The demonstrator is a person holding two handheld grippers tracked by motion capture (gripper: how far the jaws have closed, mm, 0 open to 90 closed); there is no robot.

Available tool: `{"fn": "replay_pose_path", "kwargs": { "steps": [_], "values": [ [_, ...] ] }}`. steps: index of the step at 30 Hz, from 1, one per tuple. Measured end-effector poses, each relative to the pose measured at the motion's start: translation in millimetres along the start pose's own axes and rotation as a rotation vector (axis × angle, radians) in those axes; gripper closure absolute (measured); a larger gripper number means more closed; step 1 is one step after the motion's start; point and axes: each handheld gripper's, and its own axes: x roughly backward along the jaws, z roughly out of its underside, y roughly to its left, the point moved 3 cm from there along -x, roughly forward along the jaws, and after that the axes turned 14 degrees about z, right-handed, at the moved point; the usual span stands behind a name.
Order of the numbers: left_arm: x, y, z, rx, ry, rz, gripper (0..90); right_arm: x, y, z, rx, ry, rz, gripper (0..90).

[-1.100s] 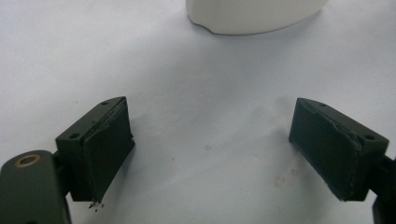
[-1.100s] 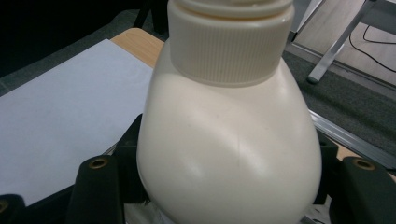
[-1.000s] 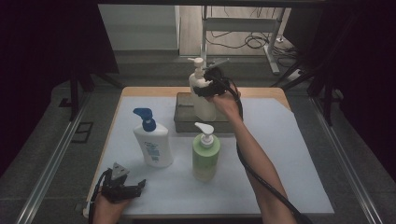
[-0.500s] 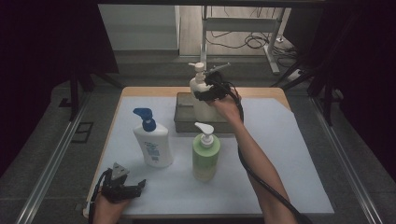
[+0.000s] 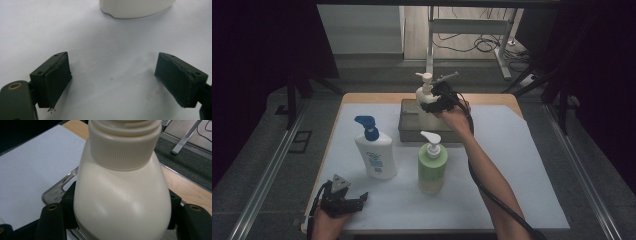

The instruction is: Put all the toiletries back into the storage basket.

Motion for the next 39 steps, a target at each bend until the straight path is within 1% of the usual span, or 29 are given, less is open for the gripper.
{"fn": "replay_pose_path", "kwargs": {
  "steps": [6,9,14,22,26,29,32,33,36,37,39],
  "values": [
    [0.2,-0.1,0.0,0.0,0.002,0.0,12.6,2.0,-0.6,4.9,0.012,0.007,-0.006,35.3],
    [0.1,-0.1,0.0,0.0,0.001,0.0,12.7,1.8,-0.8,8.1,0.006,0.011,-0.01,35.3],
    [-0.1,-0.1,0.1,0.0,-0.001,-0.001,12.7,0.5,0.0,14.2,0.012,0.018,-0.014,35.2],
    [0.0,-0.2,0.1,0.0,0.001,0.0,12.7,1.3,-2.6,21.0,0.004,0.012,-0.027,34.9],
    [0.0,-0.2,0.1,0.0,0.001,0.0,12.7,1.6,-2.6,22.5,0.022,0.002,-0.032,34.4],
    [0.0,-0.2,0.1,0.0,0.001,0.0,12.7,1.5,-2.2,23.0,0.024,-0.003,-0.039,33.6],
    [0.0,-0.2,0.1,-0.001,0.001,0.0,12.7,1.4,-4.9,24.3,0.006,-0.011,-0.063,31.2],
    [0.0,-0.2,0.1,-0.001,0.001,0.0,12.7,1.6,-5.3,24.9,0.002,-0.013,-0.062,29.5],
    [0.0,-0.2,0.1,-0.001,0.001,0.0,12.7,2.0,-5.0,27.7,0.032,-0.009,-0.064,25.7],
    [0.0,-0.2,0.1,-0.001,0.001,0.0,12.7,1.9,-4.9,28.7,0.041,-0.011,-0.066,22.8],
    [0.0,-0.2,0.1,-0.001,0.001,-0.001,12.7,2.2,-4.7,30.7,0.047,-0.013,-0.08,18.9]
  ]
}}
